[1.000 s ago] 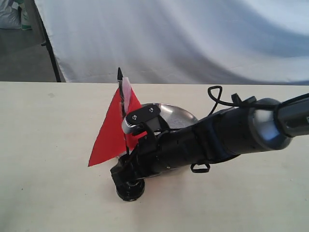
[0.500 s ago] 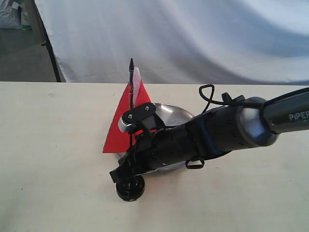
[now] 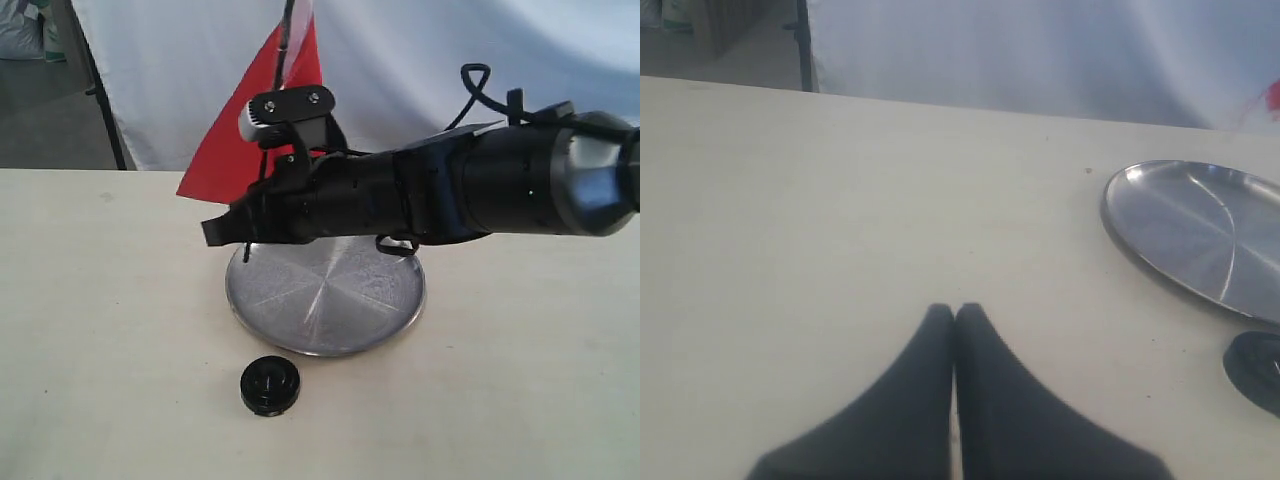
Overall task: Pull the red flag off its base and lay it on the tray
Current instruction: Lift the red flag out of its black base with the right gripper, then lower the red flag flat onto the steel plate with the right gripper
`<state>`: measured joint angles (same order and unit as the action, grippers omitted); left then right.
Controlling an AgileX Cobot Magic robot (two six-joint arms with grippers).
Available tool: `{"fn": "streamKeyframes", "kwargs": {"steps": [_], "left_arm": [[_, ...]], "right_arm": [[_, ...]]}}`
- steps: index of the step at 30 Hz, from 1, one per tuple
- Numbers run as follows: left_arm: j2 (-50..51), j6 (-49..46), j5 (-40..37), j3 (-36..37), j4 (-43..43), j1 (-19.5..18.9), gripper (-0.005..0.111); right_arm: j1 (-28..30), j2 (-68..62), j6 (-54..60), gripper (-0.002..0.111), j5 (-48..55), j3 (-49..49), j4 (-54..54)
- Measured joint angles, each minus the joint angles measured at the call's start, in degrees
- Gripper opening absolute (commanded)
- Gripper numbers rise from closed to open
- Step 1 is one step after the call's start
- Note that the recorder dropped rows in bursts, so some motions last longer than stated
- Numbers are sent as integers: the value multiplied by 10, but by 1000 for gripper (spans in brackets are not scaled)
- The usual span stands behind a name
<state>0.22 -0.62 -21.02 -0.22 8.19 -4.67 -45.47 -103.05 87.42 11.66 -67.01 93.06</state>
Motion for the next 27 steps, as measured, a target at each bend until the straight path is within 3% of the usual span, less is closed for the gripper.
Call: {"fn": "streamKeyframes", "kwargs": {"steps": [3,10,14,22,24,27], "left_arm": [[0,0,0,0,0,0,0],[0,0,0,0,0,0,0],[0,0,0,0,0,0,0],[0,0,0,0,0,0,0],[0,0,0,0,0,0,0],[0,0,0,0,0,0,0]], "right_arm": [[24,-18,-40,0,-7,-1,0],[106,-96,-119,0,109,-1,6],[125,-132,-126,3,149,-1,7],[130,-171,-126,47,154,-12,7],[130,-176,-126,52,155,-16,7],[130,-178,-126,52,155,-18,7]]}}
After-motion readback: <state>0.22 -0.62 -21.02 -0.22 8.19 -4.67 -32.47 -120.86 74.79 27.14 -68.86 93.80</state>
